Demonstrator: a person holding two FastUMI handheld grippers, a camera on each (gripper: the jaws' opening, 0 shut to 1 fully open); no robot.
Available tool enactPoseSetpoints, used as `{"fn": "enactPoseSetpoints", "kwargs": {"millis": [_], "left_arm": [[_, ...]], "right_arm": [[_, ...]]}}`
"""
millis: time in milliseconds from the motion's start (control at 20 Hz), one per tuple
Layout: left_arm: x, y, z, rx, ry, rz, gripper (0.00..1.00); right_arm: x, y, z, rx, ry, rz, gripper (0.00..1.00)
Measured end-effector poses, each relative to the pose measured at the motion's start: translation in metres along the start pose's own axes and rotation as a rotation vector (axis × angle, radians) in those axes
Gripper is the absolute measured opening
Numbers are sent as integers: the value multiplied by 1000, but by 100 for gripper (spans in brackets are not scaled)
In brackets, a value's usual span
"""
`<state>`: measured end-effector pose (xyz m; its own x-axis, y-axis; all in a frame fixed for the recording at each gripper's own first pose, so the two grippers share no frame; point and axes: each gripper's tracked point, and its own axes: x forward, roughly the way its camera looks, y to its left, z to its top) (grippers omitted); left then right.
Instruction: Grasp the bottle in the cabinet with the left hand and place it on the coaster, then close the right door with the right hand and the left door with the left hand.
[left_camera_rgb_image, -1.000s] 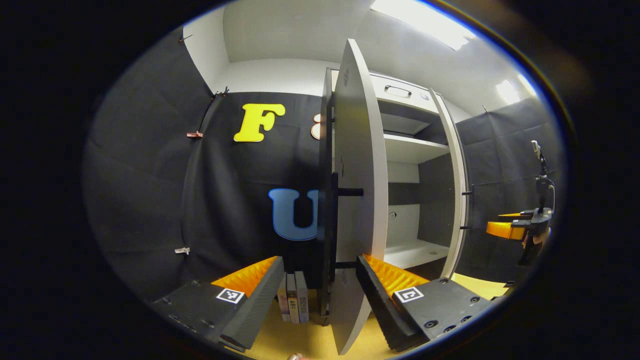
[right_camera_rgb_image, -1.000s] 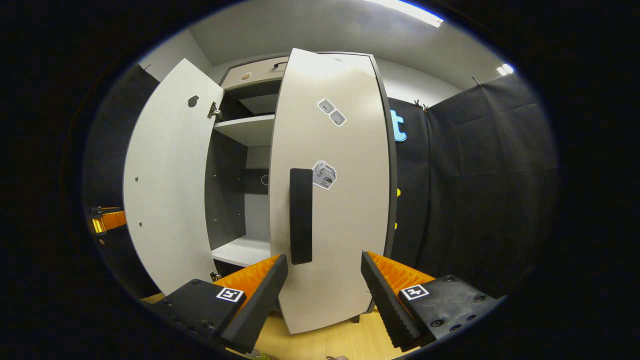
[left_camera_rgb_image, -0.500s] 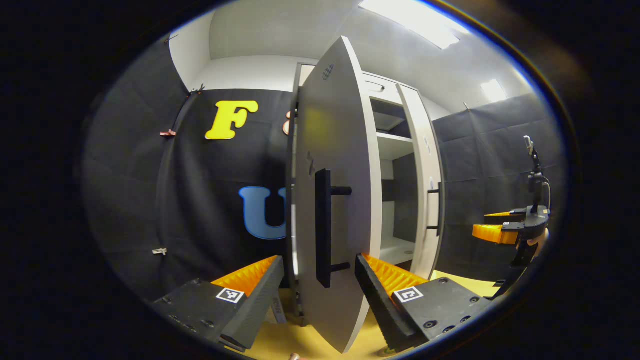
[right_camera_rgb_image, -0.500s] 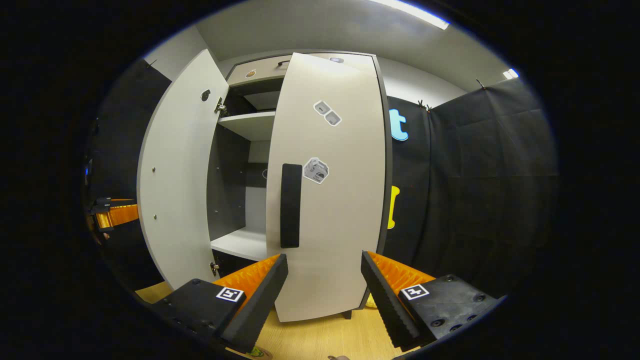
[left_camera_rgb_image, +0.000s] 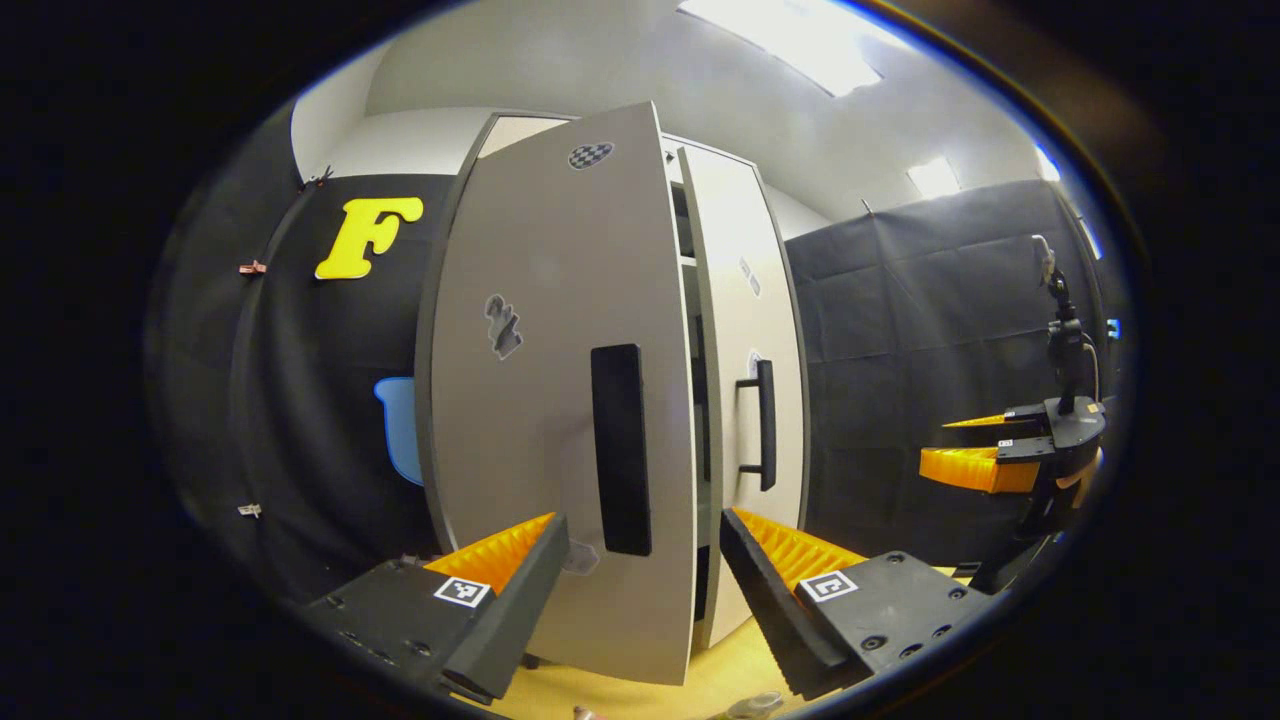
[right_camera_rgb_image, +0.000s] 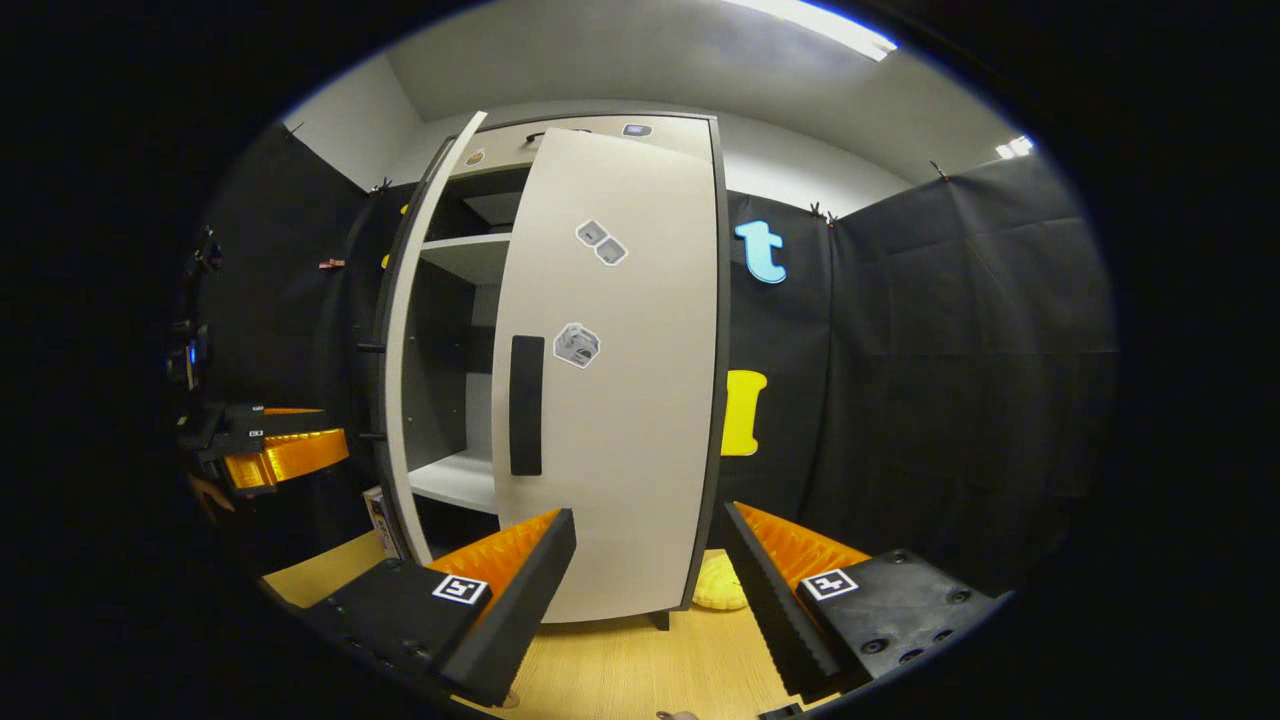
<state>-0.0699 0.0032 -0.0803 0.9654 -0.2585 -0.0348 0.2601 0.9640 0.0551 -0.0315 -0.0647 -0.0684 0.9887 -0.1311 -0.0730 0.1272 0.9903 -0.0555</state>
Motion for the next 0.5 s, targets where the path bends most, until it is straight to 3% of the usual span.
{"fn": "enactPoseSetpoints", "kwargs": {"millis": [500], "left_arm": [[-13,-27,-2,-6,25,18,96]], "right_arm": [[-12,-2,0,4,5,37,98]]}}
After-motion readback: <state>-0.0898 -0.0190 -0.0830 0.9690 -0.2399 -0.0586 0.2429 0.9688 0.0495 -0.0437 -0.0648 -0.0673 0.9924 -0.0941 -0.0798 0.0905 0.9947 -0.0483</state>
